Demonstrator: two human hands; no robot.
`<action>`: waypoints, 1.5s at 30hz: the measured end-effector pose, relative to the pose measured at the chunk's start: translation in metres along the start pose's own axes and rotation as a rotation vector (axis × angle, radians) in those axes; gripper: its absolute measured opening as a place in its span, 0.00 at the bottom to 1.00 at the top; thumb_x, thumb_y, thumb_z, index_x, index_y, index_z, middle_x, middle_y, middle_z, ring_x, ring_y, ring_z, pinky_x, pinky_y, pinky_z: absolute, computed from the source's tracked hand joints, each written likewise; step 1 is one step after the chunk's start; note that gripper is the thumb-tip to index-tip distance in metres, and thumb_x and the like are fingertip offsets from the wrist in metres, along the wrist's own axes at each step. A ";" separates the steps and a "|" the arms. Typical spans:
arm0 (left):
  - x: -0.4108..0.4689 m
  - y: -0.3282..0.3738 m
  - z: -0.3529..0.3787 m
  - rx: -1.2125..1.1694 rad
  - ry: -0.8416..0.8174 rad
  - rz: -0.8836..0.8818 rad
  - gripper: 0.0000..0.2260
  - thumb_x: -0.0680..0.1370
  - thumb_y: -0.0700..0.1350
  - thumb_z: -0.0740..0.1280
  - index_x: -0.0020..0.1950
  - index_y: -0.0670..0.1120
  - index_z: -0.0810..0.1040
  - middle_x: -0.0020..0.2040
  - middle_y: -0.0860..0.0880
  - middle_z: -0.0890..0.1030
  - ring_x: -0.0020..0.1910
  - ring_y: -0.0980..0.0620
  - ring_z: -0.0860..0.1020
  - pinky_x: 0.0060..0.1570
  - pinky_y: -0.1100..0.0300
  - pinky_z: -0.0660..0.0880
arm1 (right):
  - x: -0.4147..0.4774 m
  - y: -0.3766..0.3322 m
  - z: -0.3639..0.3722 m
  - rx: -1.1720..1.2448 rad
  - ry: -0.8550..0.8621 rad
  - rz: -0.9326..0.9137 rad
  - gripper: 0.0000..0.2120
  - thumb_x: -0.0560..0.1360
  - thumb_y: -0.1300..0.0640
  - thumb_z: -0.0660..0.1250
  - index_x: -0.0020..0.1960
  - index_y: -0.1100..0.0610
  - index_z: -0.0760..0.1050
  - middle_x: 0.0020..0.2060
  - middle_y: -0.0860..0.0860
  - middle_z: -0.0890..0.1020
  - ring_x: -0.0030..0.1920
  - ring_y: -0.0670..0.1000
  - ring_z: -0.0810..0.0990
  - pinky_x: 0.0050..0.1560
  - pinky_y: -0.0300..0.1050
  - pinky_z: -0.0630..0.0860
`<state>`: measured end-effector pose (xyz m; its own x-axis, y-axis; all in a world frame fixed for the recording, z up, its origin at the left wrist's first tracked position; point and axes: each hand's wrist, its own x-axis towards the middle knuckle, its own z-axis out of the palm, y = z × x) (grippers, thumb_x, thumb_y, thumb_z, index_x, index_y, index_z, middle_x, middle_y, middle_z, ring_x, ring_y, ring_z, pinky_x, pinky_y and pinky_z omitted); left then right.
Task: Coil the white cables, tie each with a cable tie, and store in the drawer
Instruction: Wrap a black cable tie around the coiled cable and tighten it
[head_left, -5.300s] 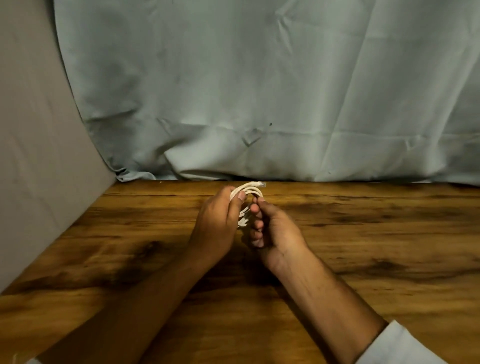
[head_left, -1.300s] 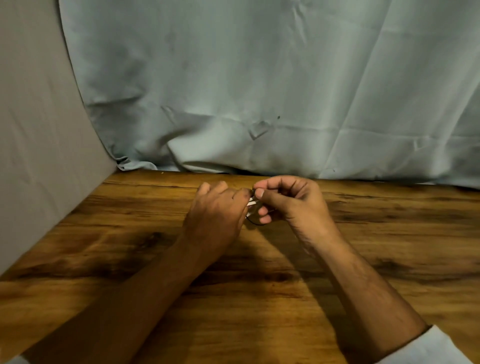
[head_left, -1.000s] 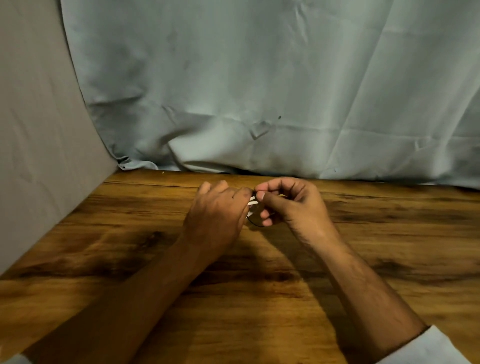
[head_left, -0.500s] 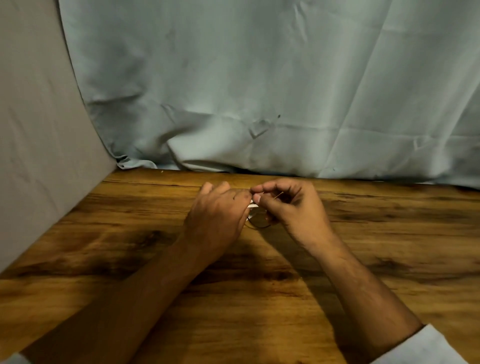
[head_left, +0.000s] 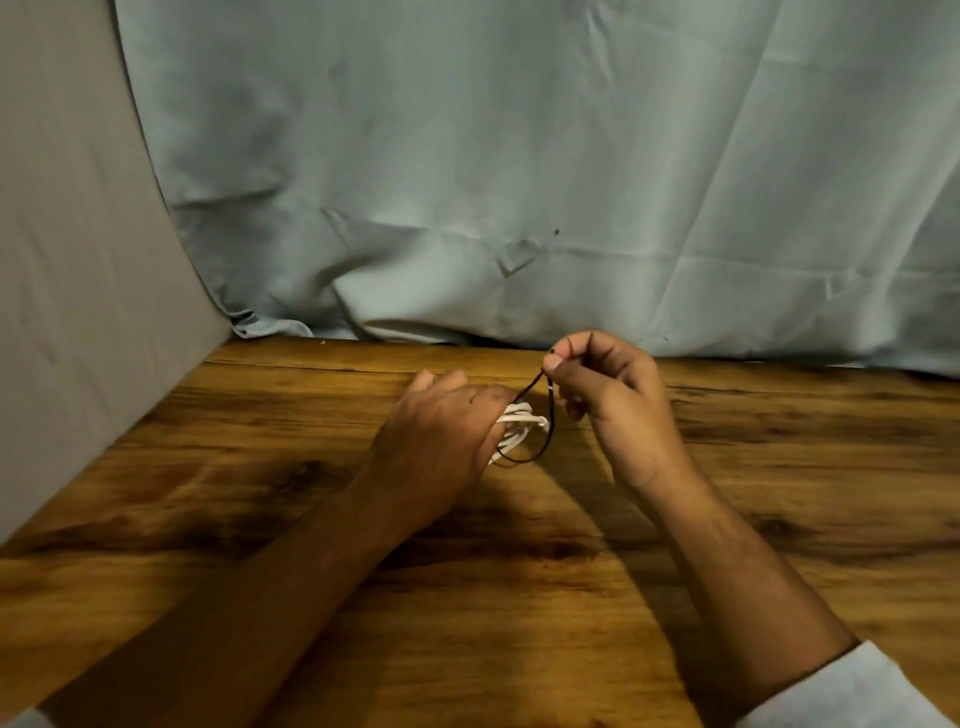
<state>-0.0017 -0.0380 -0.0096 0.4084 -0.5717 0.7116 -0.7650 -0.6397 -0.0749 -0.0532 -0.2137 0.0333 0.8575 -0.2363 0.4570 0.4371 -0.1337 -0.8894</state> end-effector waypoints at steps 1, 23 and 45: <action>0.000 0.001 -0.001 -0.007 0.004 0.010 0.15 0.80 0.49 0.59 0.58 0.46 0.81 0.48 0.49 0.84 0.45 0.44 0.77 0.46 0.50 0.67 | 0.000 0.000 -0.001 0.012 -0.008 0.005 0.08 0.78 0.67 0.71 0.43 0.56 0.78 0.35 0.56 0.76 0.32 0.45 0.71 0.34 0.35 0.68; -0.003 0.016 -0.011 -0.340 -0.247 -0.110 0.18 0.84 0.58 0.51 0.64 0.54 0.77 0.49 0.52 0.79 0.48 0.53 0.74 0.52 0.50 0.72 | 0.015 0.000 -0.022 0.027 0.223 -0.030 0.09 0.85 0.67 0.60 0.50 0.55 0.69 0.32 0.50 0.81 0.26 0.46 0.76 0.26 0.40 0.73; -0.003 0.026 -0.008 -0.501 -0.242 -0.057 0.20 0.85 0.59 0.51 0.75 0.58 0.67 0.58 0.50 0.81 0.55 0.52 0.79 0.53 0.48 0.75 | 0.018 -0.016 -0.018 -0.159 0.171 -0.064 0.06 0.85 0.65 0.61 0.51 0.56 0.70 0.36 0.56 0.81 0.23 0.48 0.74 0.24 0.41 0.71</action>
<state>-0.0267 -0.0485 -0.0081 0.5139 -0.6828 0.5193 -0.8572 -0.3850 0.3422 -0.0493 -0.2328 0.0557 0.7651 -0.3800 0.5198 0.4294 -0.3005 -0.8516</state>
